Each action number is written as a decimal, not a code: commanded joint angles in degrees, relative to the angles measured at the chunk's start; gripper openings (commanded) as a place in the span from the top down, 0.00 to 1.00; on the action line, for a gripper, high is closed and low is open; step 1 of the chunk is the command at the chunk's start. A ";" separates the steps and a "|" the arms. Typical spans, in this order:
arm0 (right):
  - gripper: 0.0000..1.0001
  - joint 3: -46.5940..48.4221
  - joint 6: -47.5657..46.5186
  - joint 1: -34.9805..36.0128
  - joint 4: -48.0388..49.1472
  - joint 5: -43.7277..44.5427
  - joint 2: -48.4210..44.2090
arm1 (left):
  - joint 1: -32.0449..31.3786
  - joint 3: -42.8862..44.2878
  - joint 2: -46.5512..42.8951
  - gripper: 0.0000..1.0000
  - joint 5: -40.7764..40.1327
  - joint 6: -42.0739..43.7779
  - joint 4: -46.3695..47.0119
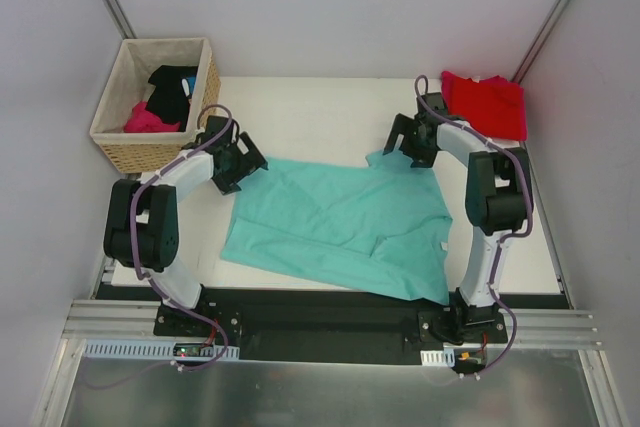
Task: Fold and stack the t-shirts
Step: Grap the side of the flattened tshirt furthest away from the robot with both arms, then fold the other side of the tshirt into a rectangle
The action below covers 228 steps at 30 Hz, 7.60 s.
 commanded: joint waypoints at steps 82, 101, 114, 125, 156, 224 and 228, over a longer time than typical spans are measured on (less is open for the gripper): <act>0.04 -7.02 0.18 3.32 -1.35 1.23 -15.85 | 4.21 20.60 22.60 0.66 2.04 3.91 -2.66; 0.03 4.84 0.19 -2.82 -1.18 5.71 -1.27 | 4.21 20.34 22.24 1.00 2.39 4.79 -2.39; 0.03 11.00 -0.26 -7.32 -1.00 1.23 5.15 | 4.21 19.38 22.42 1.00 3.09 4.09 -1.60; 0.05 19.26 1.68 -7.93 -3.02 1.23 11.92 | 4.21 19.20 21.46 1.00 3.10 4.00 -1.51; 0.57 13.99 6.07 -6.35 -6.72 0.17 11.66 | 4.21 18.85 21.80 1.00 3.71 3.12 -0.64; 0.99 -27.31 1.59 2.26 -21.65 17.13 -59.88 | 4.21 -10.50 -13.70 1.00 -2.26 3.83 2.35; 0.99 -29.86 1.94 2.96 -24.20 16.61 -65.32 | 4.29 -12.97 -16.16 1.00 -4.72 4.18 2.35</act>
